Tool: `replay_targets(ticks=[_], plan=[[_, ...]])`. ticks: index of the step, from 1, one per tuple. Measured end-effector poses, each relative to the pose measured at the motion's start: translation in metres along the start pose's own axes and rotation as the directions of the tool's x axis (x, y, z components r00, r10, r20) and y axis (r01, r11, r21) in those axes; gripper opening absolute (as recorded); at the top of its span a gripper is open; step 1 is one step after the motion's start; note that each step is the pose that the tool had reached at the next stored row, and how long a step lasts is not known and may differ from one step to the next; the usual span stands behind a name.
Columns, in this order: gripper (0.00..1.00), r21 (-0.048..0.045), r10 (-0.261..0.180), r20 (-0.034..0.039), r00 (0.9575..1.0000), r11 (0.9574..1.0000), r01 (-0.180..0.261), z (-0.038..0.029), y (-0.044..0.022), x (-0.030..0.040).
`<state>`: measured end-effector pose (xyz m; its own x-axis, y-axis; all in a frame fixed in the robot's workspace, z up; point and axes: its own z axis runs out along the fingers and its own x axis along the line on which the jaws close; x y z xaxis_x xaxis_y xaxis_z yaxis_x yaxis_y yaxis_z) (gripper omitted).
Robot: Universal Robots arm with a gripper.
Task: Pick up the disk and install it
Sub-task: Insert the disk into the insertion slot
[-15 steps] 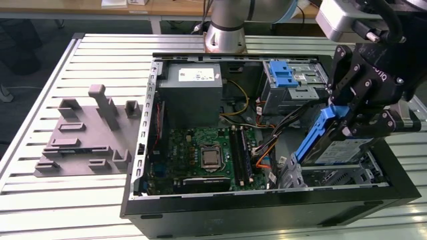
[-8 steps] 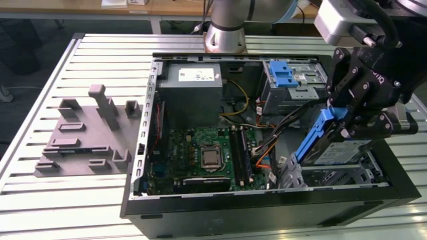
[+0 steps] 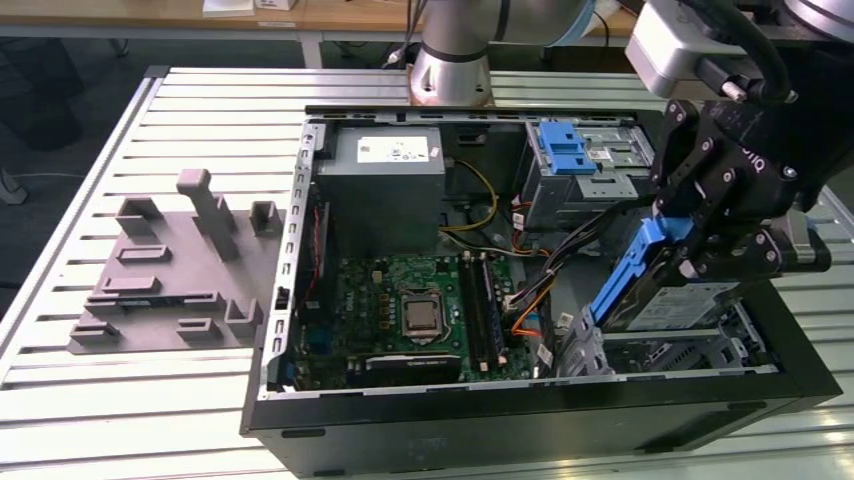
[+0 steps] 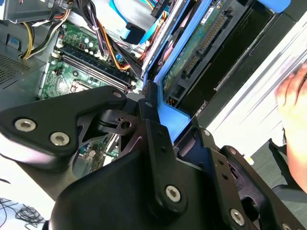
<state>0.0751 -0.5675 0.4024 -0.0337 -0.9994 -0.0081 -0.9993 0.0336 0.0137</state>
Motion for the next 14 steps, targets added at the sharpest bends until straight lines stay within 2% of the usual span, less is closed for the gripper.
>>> replay_targets(ticks=[14], plan=[[0.37,0.0,0.0,0.0001,1.0,1.0,0.0,0.0042,-0.0001,0.0]])
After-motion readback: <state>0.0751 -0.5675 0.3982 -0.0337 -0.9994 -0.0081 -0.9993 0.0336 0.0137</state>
